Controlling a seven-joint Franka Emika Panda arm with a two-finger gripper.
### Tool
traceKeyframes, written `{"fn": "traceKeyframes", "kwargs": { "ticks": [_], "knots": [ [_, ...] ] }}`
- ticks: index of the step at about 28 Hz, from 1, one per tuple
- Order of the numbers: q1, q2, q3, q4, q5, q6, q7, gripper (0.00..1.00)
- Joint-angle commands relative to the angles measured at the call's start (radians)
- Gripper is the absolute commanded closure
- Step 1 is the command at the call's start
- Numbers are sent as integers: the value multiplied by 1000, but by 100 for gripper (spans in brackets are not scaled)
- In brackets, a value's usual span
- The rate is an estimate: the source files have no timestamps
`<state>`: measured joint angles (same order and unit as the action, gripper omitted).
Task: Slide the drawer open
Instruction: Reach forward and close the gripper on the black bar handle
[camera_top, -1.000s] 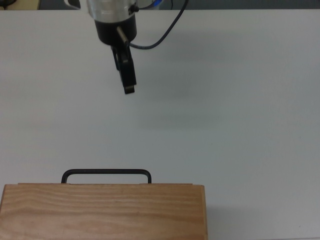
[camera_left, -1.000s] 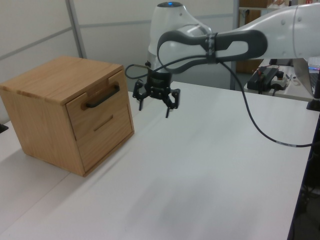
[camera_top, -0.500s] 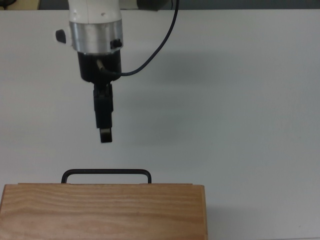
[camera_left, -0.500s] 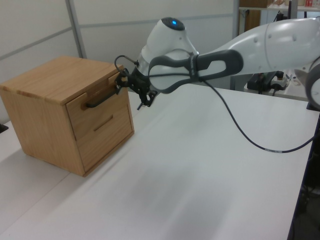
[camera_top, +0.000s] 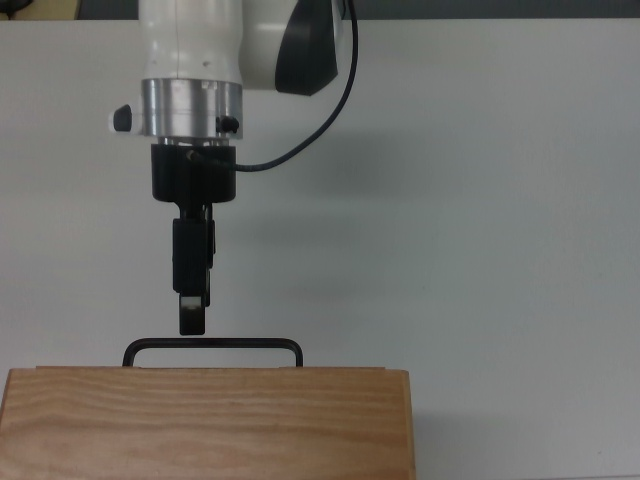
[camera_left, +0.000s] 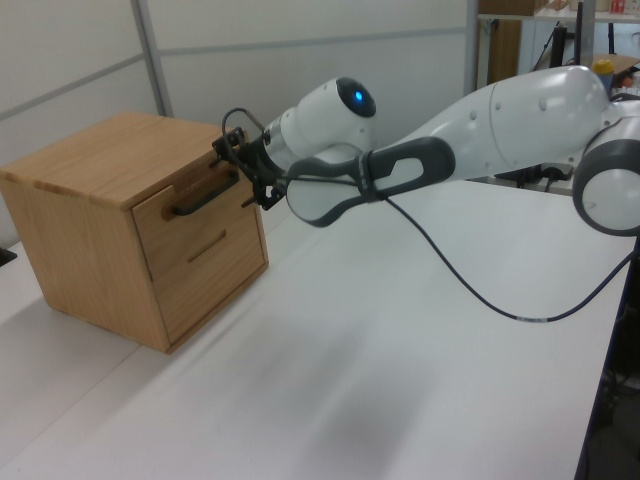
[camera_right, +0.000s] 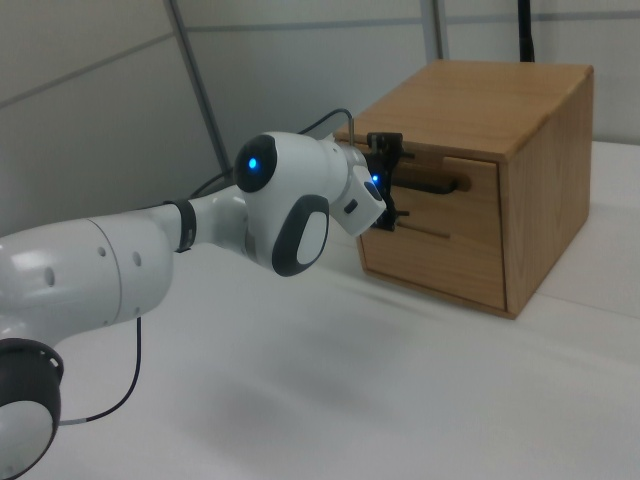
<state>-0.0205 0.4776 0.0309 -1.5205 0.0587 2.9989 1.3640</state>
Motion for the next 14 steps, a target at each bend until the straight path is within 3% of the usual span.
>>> {"fn": "traceKeyframes", "kwargs": {
  "ticks": [1,6,7,10,11,14],
  "knots": [
    [4,59,6,51,24,57,21,0],
    [4,90,11,88,32,58,104,19],
    [4,96,11,98,33,57,119,36],
    [4,102,14,100,33,57,135,63],
    [4,104,15,100,33,57,138,82],
    [4,104,21,100,32,57,138,99]
  ]
}}
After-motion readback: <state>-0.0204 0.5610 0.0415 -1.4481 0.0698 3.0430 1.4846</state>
